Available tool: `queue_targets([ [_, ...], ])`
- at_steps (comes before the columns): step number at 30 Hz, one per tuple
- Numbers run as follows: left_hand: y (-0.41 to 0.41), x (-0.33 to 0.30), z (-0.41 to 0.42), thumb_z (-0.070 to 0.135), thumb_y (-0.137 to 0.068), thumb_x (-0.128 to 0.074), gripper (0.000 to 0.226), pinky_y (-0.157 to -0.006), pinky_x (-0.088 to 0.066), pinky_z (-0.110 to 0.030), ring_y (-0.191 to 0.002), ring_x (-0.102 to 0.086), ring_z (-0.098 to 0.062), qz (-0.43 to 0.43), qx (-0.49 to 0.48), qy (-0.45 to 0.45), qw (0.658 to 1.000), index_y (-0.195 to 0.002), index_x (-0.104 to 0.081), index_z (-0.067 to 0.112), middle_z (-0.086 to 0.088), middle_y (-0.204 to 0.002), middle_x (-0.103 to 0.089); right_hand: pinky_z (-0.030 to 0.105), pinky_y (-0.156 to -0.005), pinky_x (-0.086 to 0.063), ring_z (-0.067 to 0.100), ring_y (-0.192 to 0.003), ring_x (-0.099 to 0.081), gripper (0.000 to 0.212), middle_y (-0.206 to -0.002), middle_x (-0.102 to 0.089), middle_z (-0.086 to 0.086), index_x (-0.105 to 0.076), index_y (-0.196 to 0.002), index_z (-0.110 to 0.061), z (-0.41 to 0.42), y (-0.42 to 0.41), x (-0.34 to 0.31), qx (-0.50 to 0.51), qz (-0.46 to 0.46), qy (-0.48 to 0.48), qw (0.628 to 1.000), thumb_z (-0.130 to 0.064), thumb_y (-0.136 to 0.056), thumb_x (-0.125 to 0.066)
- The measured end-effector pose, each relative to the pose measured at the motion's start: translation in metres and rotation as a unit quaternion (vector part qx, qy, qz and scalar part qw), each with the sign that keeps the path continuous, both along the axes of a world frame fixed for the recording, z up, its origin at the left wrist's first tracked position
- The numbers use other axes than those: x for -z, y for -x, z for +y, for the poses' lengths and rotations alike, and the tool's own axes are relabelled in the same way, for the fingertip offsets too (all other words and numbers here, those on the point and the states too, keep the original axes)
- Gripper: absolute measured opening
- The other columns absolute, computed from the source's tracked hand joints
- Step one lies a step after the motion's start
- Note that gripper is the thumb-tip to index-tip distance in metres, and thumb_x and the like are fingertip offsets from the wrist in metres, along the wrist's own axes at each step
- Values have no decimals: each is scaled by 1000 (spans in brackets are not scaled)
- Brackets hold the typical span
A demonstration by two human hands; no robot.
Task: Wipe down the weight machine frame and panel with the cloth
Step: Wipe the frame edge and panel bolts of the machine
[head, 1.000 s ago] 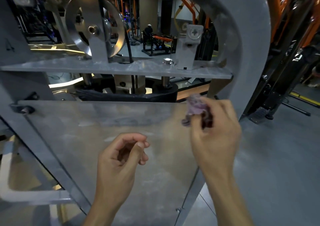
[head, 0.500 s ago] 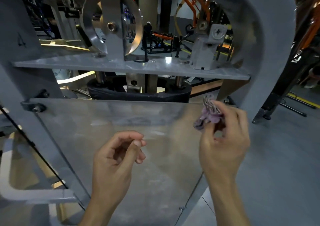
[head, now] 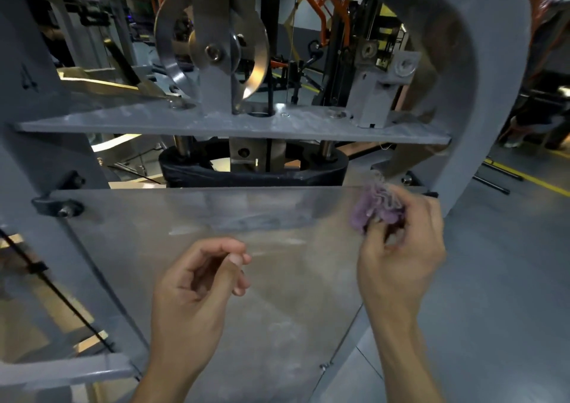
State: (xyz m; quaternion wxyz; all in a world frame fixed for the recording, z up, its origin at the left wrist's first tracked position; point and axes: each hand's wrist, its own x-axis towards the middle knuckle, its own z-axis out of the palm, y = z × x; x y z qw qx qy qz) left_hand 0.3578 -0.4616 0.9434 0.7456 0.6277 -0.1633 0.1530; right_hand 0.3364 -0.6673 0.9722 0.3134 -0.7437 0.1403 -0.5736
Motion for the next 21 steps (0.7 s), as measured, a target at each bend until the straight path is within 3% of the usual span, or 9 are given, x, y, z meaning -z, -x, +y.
queue_targets([
  [7, -5, -2, 3, 10, -91, -71, 16, -58, -53, -28, -57, -62, -22, -11, 27, -13, 999, -86, -73, 24, -6, -81, -73, 5, -77, -44, 2, -86, -55, 28, -105, -61, 3, -70, -112, 0, 69, -20, -5, -105, 12, 66, 992, 1, -87, -59],
  [9, -6, 0, 5, 9, -92, -72, 17, -58, -53, -29, -57, -63, -23, -15, 30, -22, 999, -87, -73, 25, -6, -82, -73, 4, -77, -44, -3, -85, -51, 28, -103, -60, 0, -70, -112, 0, 50, -14, -5, -80, 16, 65, 995, 5, -85, -64],
  [13, -9, 3, 13, 8, -87, -63, 16, -58, -52, -28, -57, -61, -24, -14, 17, -4, 1000, -88, -72, 21, -7, -80, -72, 21, -74, -49, -1, -87, -53, 30, -102, -60, 1, -67, -112, -6, 7, 0, -7, 20, 16, -5, 1000, 8, -86, -64],
  [15, -12, 5, 16, 8, -87, -62, 14, -57, -52, -28, -56, -60, -25, -7, 13, -2, 1000, -89, -72, 18, -8, -80, -71, 10, -73, -43, -5, -84, -53, 25, -101, -60, 3, -67, -110, -4, 16, -3, -7, 28, 3, -6, 1000, 4, -87, -61],
  [17, -13, 7, 18, 7, -89, -67, 12, -57, -52, -30, -56, -61, -25, -8, 15, -5, 1000, -90, -72, 18, -8, -80, -71, 6, -72, -41, -7, -81, -52, 22, -99, -59, 3, -68, -109, 0, 43, -13, -4, -4, -3, 20, 1000, 1, -88, -63],
  [21, -15, 5, 19, 13, -89, -65, 15, -58, -52, -28, -57, -61, -23, -19, 12, -12, 1000, -89, -73, 25, -5, -82, -73, 14, -72, -49, 4, -85, -58, 25, -102, -63, 5, -69, -111, -2, 85, -26, -2, -110, 5, 51, 993, -2, -86, -64],
])
